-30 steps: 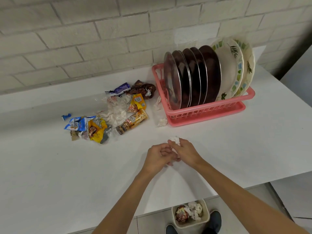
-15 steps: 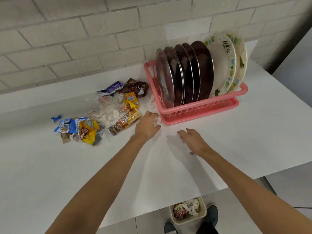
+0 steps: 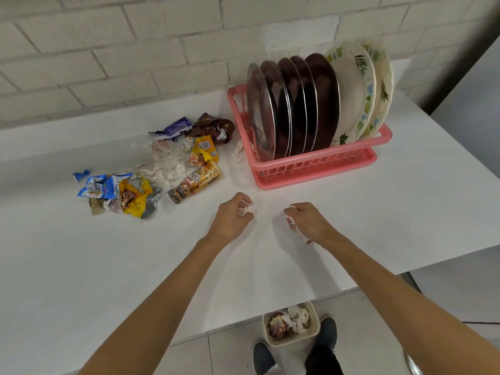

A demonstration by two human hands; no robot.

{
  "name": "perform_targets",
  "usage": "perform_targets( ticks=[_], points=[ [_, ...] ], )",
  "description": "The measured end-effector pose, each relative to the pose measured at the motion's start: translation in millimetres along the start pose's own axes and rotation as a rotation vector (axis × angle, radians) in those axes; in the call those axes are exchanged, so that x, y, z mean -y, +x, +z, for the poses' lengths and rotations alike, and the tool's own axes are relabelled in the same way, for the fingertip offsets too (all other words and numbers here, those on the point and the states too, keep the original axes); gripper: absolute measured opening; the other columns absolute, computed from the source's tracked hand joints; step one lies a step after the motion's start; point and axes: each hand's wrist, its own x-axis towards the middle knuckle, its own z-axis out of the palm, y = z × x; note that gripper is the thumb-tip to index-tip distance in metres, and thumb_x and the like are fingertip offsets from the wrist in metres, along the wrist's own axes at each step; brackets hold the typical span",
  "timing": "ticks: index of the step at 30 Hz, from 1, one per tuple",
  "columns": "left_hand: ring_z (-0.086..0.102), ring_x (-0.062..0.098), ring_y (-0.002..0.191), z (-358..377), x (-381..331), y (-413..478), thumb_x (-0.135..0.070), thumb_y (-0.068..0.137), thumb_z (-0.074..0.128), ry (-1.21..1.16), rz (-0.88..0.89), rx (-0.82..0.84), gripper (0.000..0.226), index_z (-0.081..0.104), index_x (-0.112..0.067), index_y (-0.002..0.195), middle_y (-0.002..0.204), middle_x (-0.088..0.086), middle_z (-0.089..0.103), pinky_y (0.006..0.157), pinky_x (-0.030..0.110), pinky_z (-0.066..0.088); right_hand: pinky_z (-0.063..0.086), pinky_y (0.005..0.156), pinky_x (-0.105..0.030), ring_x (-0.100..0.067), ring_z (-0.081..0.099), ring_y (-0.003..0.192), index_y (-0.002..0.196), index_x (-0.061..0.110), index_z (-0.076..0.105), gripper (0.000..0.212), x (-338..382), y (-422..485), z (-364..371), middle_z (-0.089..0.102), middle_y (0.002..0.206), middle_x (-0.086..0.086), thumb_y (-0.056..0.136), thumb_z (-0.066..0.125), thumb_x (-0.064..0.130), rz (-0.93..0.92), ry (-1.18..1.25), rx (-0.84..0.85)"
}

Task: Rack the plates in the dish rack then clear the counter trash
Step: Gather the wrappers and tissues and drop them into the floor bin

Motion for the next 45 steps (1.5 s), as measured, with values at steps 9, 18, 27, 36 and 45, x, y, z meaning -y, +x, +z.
perform_targets(
  ticks=[9, 18, 27, 36, 45],
  points=[
    [0.05, 0.006, 0.049, 15.2, -28.9, -44.1, -0.018, 0.095, 0.054, -0.134, -0.032, 0.029, 0.022, 0.069, -0.017, 0.079, 0.071, -0.012, 0.063, 0.05, 0.015, 0.037, 0.03, 0.039, -0.019, -0.01, 0.04, 0.036, 0.061, 0.009, 0.052, 0.029, -12.2, -25.5, 5.1, 0.058, 0.059, -0.004, 0.087, 0.046, 0.02, -0.02, -0.016, 0.057],
    [0.055, 0.011, 0.049, 57.5, -43.2, -101.6, -0.025, 0.094, 0.06, -0.13, -0.09, 0.005, 0.03, 0.06, -0.014, 0.067, 0.056, 0.004, 0.059, 0.053, 0.02, 0.042, 0.041, 0.056, -0.018, -0.009, 0.053, 0.054, 0.07, 0.005, 0.068, 0.028, -56.3, -69.5, -4.4, 0.063, 0.066, -0.006, 0.093, 0.051, 0.009, -0.224, 0.053, 0.095],
    [0.043, 0.01, 0.043, 145.0, -66.5, -208.2, -0.03, 0.097, 0.056, -0.22, -0.183, -0.15, 0.03, 0.057, -0.017, 0.071, 0.053, -0.003, 0.049, 0.046, 0.022, 0.04, 0.035, 0.042, -0.018, -0.013, 0.039, 0.039, 0.063, -0.001, 0.054, 0.052, -133.7, -159.0, -48.9, 0.044, 0.051, -0.003, 0.099, 0.046, 0.036, -0.185, -0.011, 0.172],
    [0.048, 0.009, 0.077, 221.3, -71.6, -286.7, -0.021, 0.093, 0.038, -0.276, -0.405, -0.072, 0.027, 0.06, -0.011, 0.081, 0.08, -0.009, 0.06, 0.074, 0.034, 0.035, 0.034, 0.042, -0.015, -0.011, 0.042, 0.046, 0.07, 0.011, 0.063, 0.036, -208.6, -220.6, -91.5, 0.051, 0.061, -0.001, 0.073, 0.033, 0.031, -0.039, 0.086, 0.308],
    [0.052, -0.004, 0.054, 242.0, -33.7, -305.2, -0.017, 0.093, 0.059, -0.171, -0.348, 0.139, 0.01, 0.067, -0.017, 0.087, 0.083, -0.011, 0.064, 0.052, 0.019, 0.036, 0.043, 0.047, -0.025, -0.021, 0.053, 0.066, 0.102, 0.019, 0.07, 0.02, -276.7, -218.4, -81.6, 0.06, 0.094, -0.007, 0.092, 0.057, 0.008, 0.155, 0.146, 0.359]
  ],
)
